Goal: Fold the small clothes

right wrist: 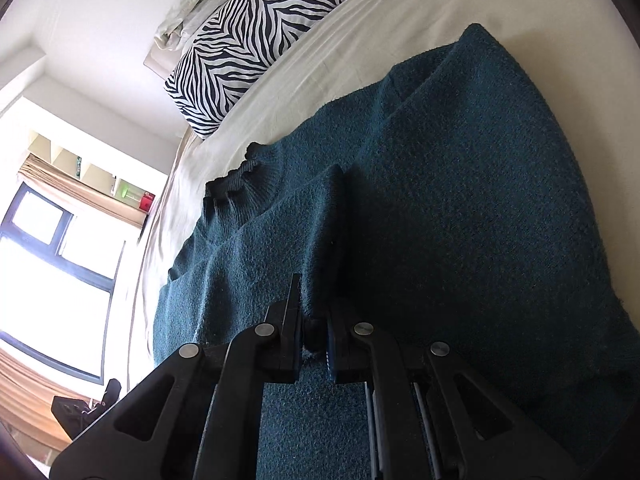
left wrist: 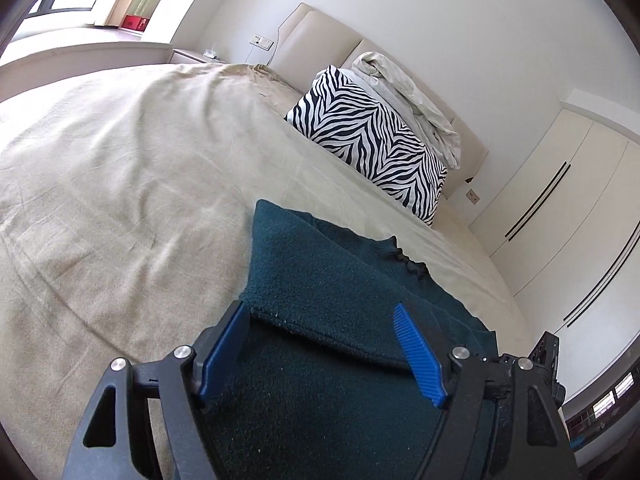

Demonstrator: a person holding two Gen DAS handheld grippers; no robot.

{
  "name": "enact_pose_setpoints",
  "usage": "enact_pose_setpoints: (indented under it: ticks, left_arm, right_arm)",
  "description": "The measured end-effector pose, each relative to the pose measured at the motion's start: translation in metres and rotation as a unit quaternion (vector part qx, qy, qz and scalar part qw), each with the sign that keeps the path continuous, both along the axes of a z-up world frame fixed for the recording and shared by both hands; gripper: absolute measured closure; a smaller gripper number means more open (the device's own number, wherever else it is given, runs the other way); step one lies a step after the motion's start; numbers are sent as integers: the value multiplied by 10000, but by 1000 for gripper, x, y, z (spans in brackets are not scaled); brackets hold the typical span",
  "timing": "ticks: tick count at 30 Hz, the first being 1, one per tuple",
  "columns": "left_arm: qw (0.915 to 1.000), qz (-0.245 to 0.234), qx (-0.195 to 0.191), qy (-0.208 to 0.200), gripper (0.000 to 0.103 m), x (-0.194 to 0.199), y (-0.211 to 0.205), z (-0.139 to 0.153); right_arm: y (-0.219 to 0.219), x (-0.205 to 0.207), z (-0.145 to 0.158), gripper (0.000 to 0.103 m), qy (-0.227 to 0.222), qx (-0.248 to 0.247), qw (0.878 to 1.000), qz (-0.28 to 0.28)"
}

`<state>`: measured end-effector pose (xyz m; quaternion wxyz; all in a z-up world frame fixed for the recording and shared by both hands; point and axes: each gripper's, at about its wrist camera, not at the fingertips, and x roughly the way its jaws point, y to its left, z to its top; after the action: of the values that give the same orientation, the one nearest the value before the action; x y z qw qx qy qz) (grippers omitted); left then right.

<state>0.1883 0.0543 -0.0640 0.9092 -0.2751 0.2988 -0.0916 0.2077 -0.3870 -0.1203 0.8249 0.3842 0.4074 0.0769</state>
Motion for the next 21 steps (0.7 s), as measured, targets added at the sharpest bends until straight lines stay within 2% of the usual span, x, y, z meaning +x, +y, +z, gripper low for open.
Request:
enact_pose_setpoints:
  ticks: [1,3,4,6,9,10,11,12,15,21]
  left_arm:
    - [10000,-83,-55,2,27,10,3,5]
    - [9991,-344,-221,76,40,39,8,8]
    - [9983,-441,-358,133,43,55,12,6]
    - [9958,-510,-654,391,55,90,23,-6]
    - [9885,-561,-989,994,56,135,33,-36]
    - [9862,-578,-968,1209,56,145,33,-48]
    - [9856,-638,-883,1292,69,150,32,-58]
    - [9882,-641,-710,1194,76,149,29,-61]
    - [9923,-675,-327,986,76,140,19,-58]
    - [9902,-899,-151,1054,72,117,13,-52]
  right_arm:
    - [0,-2,-1,95,-94,-3,10000,10]
    - [1,-5,-3,95,-255,-26,9997,37]
    - [1,-6,-4,95,-320,-15,9995,50]
    - [-1,-9,-6,95,-458,96,9989,87]
    - [-6,-10,-10,95,-591,299,9977,133]
    - [-7,-10,-11,95,-621,325,9974,137]
    - [-7,-10,-11,95,-647,331,9973,142]
    - [-7,-10,-12,95,-676,341,9970,144]
    - [-9,-11,-13,95,-736,409,9964,141]
    - [-10,-10,-13,96,-756,454,9960,130]
